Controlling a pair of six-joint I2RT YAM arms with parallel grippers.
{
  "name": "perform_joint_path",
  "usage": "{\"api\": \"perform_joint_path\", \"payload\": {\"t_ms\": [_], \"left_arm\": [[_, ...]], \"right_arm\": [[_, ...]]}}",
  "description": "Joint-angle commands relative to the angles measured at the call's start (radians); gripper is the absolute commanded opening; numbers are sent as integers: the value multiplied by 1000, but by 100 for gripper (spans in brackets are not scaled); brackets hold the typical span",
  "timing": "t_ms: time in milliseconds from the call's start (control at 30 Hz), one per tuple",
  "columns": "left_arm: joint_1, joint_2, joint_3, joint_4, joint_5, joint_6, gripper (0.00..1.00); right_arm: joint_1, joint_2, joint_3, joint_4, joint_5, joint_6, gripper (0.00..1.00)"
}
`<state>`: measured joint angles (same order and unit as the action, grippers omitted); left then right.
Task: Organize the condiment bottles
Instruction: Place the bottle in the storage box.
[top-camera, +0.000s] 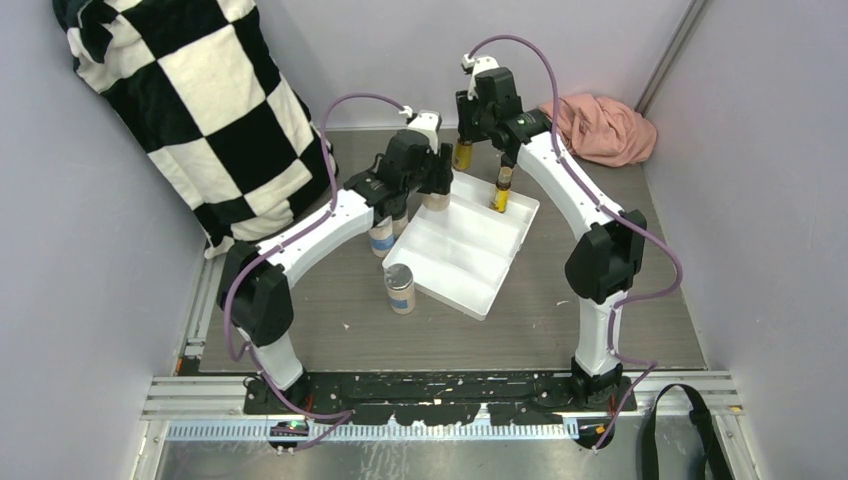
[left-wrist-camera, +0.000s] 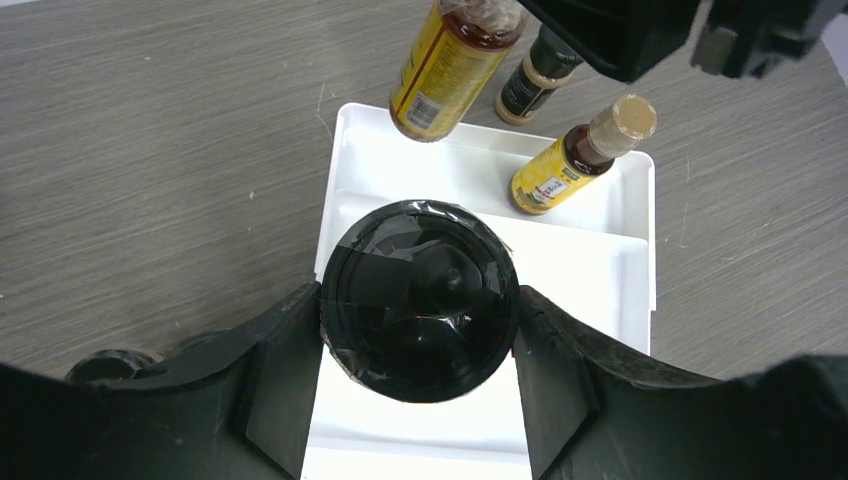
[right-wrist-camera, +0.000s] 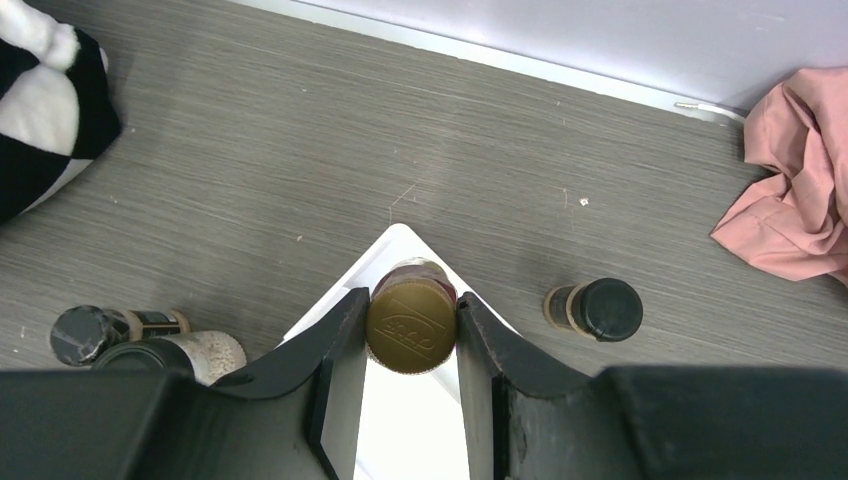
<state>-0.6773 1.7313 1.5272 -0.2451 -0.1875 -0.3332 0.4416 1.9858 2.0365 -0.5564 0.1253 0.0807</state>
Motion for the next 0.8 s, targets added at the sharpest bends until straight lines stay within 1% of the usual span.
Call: {"api": "perform_joint_path", "payload": {"t_ms": [0,633,767], "left_arm": [[-10,-51,-9,140,0,-21,0],[-13,7,-89,240,-2,-21,0],[-13,18,-104,289,1,-23,0]], "right_arm": [[6,-8,39,80,19,-14,1],[7,59,0,119,-4,-16,1],[7,69,-9,128,-6,-17,1]]}}
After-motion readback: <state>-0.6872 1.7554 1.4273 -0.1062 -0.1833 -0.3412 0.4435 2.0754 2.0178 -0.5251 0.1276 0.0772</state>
